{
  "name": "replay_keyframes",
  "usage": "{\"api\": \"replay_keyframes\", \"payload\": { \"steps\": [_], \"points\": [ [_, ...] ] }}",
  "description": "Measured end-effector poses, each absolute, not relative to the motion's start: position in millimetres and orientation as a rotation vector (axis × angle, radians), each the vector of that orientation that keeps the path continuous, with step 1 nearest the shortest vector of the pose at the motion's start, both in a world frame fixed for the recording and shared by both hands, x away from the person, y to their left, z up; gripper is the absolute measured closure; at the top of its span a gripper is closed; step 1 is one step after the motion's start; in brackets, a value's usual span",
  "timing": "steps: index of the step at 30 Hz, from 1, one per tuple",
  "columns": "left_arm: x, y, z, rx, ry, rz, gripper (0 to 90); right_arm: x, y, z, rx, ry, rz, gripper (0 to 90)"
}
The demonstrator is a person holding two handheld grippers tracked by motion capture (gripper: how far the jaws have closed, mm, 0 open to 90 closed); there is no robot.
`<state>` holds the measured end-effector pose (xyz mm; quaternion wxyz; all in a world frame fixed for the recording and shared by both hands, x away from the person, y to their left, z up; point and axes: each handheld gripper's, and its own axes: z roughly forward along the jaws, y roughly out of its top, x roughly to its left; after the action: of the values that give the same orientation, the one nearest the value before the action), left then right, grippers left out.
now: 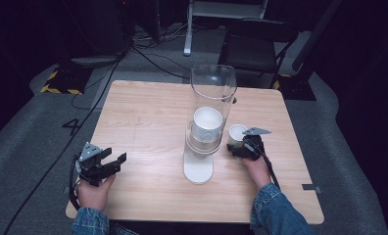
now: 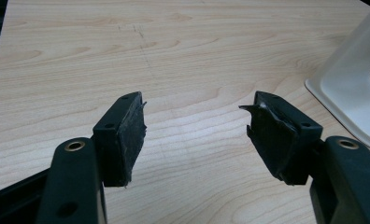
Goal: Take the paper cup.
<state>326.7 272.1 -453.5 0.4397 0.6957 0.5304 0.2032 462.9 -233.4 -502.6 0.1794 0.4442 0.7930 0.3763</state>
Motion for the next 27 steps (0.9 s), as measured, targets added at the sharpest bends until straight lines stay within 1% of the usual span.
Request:
{"api": "replay_keyframes", "payload": {
  "steps": [2, 7, 10, 18, 21, 27],
  "points": [
    [327, 272, -454, 1.732, 1.314, 0.507, 36.0, 462, -233, -502, 1.244, 2.250, 1.043, 24.6],
    [328, 272, -453, 1.729, 1.317, 0.504, 36.0, 458, -239, -493, 1.293, 2.195, 1.111, 18.0],
    [330, 271, -453, 1.728, 1.312, 0.506, 36.0, 454, -242, -487, 1.292, 2.196, 1.137, 16.0],
    [331, 270, -453, 1.734, 1.309, 0.496, 36.0, 437, -253, -462, 1.249, 2.154, 1.209, 15.2],
    [331, 271, -452, 1.734, 1.300, 0.502, 35.8, 432, -256, -452, 1.269, 2.165, 1.179, 14.9],
    [332, 271, -453, 1.731, 1.293, 0.519, 32.4, 421, -265, -432, 1.219, 2.155, 1.209, 14.3]
  ]
}}
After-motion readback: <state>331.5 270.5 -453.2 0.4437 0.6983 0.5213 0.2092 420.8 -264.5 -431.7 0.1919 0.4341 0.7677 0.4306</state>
